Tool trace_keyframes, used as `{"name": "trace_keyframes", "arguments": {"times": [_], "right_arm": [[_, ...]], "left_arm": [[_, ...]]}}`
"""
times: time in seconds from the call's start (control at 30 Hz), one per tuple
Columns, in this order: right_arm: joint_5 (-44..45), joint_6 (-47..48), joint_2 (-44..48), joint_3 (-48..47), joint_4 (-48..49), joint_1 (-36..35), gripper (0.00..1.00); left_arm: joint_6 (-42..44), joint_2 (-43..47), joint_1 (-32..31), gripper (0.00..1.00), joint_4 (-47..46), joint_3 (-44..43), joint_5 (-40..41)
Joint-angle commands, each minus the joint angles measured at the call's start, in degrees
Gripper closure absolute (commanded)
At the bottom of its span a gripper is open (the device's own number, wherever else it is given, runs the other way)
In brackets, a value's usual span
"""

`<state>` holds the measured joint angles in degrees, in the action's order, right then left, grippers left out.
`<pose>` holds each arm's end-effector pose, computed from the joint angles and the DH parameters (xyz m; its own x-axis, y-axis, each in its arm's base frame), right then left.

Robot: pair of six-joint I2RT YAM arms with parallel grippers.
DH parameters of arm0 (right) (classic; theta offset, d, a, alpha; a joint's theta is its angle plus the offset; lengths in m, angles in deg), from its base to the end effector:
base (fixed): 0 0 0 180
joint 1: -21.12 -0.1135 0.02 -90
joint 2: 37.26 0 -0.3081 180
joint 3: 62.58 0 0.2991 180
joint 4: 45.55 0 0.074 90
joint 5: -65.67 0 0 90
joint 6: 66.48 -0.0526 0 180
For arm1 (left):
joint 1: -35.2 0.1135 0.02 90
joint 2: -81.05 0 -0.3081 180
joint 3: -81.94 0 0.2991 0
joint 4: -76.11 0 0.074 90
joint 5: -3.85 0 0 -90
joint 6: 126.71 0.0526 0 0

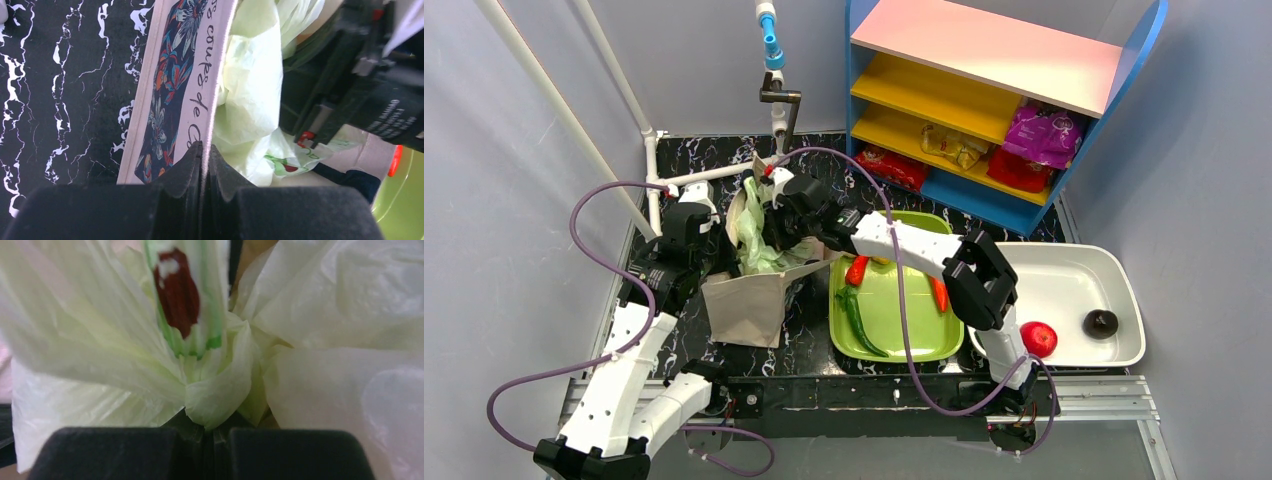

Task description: Place the food into the grocery bag and tie it

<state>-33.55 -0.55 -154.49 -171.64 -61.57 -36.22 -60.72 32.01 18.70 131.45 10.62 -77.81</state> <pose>0.3015 0.4860 0.2934 -0.5730 -0.1479 -0.8061 -0.7406 0.5147 0.4320 0.1944 -0.0496 0.3908 -0.5447 -0.2585 -0.7978 -0.0626 0.9612 -0.2687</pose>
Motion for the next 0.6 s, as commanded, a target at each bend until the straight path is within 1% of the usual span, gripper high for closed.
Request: {"name": "trace_keyframes", "arguments": {"times": [0.0,0.27,0.47,0.5,0.57], "right_arm": [[-0.96,-0.41,-4.41,1.17,-3.99,-1.95,0.99],[-3.10,-1.69,-7.48,2.48,-3.25,-4.11,0.99],[1.46,8.34,-2.94,-5.09,-9.44,-4.89,0.99],[2.22,9.64,-2.51,-7.04,-11.97,-4.89,0.92],[2.78,12.04,-2.11,-11.59,-17.32,-4.93,0.67]], "left_arm": [[0.21,1.50,-0.64,1.00,-0.47,-0.94,-0.90],[-0.33,1.84,-0.67,1.00,-0.95,-0.68,-1.90],[-0.41,1.54,-0.67,1.00,-0.75,-0.82,-1.09],[-0.50,1.44,-0.72,1.00,-0.83,-0.86,-1.13],[-0.60,1.29,-0.66,1.00,-1.09,-0.96,-0.98]]}}
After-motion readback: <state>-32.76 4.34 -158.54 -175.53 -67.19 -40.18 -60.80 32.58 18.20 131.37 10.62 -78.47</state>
